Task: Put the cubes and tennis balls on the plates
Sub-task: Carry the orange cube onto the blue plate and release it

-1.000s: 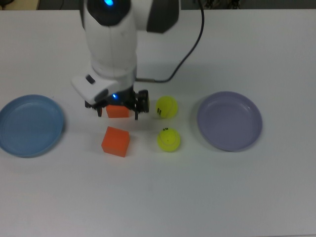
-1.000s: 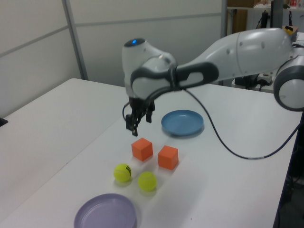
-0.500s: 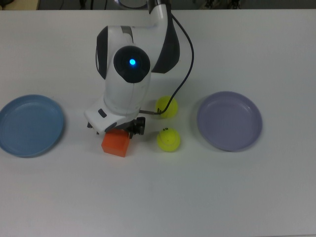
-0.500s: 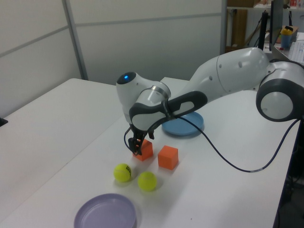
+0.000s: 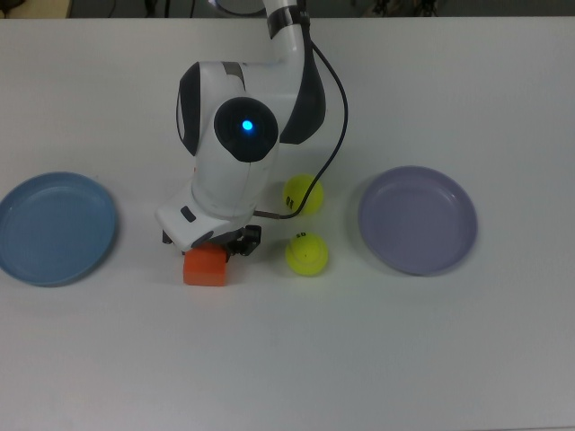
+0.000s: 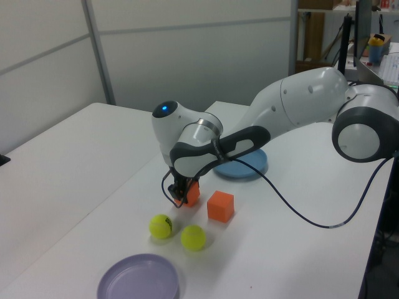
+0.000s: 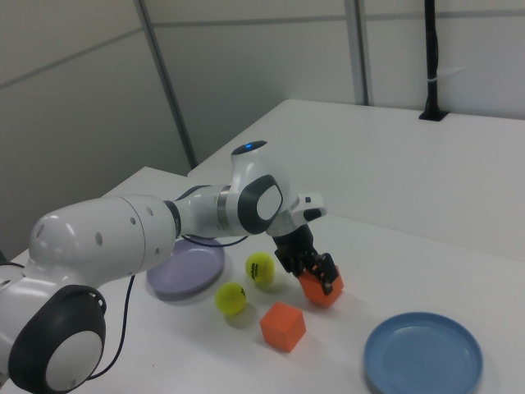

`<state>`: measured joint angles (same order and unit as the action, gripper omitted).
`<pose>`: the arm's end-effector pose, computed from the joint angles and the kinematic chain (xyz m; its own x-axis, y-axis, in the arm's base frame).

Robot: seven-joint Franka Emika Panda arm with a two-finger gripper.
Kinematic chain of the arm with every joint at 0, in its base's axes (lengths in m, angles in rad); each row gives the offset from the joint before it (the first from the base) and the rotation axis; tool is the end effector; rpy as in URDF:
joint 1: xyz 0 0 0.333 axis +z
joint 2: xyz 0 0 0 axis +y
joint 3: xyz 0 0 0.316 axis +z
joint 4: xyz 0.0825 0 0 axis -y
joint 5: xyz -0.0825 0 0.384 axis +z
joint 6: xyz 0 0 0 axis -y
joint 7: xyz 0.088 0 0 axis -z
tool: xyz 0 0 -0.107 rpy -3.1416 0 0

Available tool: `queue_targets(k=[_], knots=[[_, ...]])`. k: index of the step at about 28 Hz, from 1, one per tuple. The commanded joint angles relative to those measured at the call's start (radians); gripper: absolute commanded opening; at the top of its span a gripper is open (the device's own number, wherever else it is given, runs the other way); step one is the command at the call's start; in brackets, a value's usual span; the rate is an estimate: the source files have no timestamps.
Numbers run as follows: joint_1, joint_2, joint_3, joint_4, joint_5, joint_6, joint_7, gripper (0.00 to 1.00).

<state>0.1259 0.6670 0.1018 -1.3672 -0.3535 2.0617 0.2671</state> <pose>0.7213 0.1321 0.3315 0.9908 0.1096 0.0798 0.0878 -0.9673 0.2379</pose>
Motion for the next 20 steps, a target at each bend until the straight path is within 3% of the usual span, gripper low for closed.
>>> queue_targets(k=[1, 5, 11, 12, 16, 17, 20], knots=[[-0.026, -0.072, -0.016, -0.021, -0.016, 0.017, 0.006, 0.00], [-0.092, -0.109, -0.017, -0.023, -0.021, 0.008, -0.017, 0.00], [-0.178, -0.090, -0.042, -0.032, -0.032, 0.009, -0.019, 0.01], [-0.186, -0.067, -0.057, -0.033, -0.044, 0.017, -0.019, 0.09], [-0.206, -0.037, -0.063, -0.030, -0.047, 0.020, -0.011, 0.60], [-0.213, -0.033, -0.063, -0.030, -0.047, 0.020, -0.009, 0.97], [-0.213, -0.037, -0.063, -0.026, -0.045, 0.018, -0.016, 1.00]])
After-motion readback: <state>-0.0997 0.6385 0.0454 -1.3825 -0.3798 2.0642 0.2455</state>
